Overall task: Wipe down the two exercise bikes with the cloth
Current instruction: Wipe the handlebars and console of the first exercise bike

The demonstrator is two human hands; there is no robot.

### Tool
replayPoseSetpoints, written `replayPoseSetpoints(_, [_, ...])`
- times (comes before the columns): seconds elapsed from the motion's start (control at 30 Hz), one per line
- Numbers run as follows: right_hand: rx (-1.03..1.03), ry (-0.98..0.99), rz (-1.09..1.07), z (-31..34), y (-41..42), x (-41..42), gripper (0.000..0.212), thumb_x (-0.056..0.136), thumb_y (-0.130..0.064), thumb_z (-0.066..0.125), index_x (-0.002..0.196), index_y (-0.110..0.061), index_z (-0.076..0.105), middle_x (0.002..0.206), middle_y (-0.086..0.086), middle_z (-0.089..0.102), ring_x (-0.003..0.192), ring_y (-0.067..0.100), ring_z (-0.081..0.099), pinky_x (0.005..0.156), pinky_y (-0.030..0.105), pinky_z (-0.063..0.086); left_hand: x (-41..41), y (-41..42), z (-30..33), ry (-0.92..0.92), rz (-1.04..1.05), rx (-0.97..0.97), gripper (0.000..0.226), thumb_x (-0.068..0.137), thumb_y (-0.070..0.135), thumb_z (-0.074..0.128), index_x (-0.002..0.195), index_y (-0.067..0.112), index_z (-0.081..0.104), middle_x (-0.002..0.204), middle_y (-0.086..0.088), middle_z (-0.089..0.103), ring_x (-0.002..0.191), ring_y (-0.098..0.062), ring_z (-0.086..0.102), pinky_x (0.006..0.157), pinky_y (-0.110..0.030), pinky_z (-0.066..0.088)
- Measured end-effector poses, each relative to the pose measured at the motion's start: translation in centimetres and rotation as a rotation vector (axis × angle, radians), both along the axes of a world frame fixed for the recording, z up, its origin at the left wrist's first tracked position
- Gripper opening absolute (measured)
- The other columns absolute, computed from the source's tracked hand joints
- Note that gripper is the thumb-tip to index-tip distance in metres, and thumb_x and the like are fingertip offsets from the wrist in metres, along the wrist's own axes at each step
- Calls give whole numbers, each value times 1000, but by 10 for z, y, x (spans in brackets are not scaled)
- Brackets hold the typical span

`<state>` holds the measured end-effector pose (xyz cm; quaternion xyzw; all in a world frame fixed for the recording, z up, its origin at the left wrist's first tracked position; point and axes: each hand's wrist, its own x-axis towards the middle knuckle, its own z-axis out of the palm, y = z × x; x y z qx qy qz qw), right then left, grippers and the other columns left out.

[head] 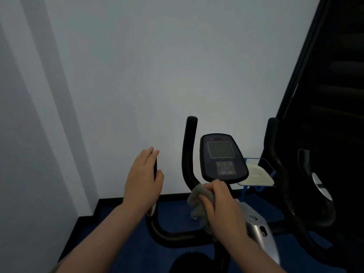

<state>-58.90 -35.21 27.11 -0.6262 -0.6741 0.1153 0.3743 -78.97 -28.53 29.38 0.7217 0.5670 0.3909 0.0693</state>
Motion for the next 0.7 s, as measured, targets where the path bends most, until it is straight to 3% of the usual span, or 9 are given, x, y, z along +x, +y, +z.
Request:
replayPoseSetpoints(0.1, [42,-38,-15,9,23,-11,11,98,-35,51,94,-27,44,97,-11,51,75,2,54,60,24,39,1,3,-8,49,19,25,61,95,13,52,151,12,27,156,-3,27,144,-17,21,118,-25,12])
replayPoseSetpoints(0.23, [65,-41,-42,31,66,-37,16,98,-37,51,97,-23,45,101,-7,50,79,13,56,62,33,45,1,8,-7,73,52,92,56,90,11,56,143,8,40,144,-7,42,134,-21,36,115,-32,26])
replayPoseSetpoints(0.4, [61,21,-52,9,52,-21,19,96,-46,49,89,-30,42,85,-14,53,68,-2,51,54,23,40,0,8,-11,63,58,112,55,86,9,60,139,8,45,139,-7,47,130,-24,40,113,-37,30])
replayPoseSetpoints(0.53, [72,-23,-54,14,63,-24,21,97,-45,48,92,-24,44,89,-8,55,73,9,56,64,39,51,-3,12,-12,93,46,123,58,84,9,63,139,8,45,139,-8,48,129,-25,42,113,-37,29])
replayPoseSetpoints(0.63, [67,-64,-102,34,91,-35,22,99,-41,47,97,-20,43,100,-2,53,80,19,58,69,41,49,-3,11,-11,112,49,111,59,83,7,63,139,7,46,139,-9,49,129,-26,44,112,-40,33])
replayPoseSetpoints(0.7, [116,29,-139,47,104,-35,19,98,-40,48,97,-22,44,102,-1,55,82,20,58,70,41,48,-2,10,-10,108,53,106,58,83,6,63,138,7,47,138,-9,50,127,-27,45,111,-41,35])
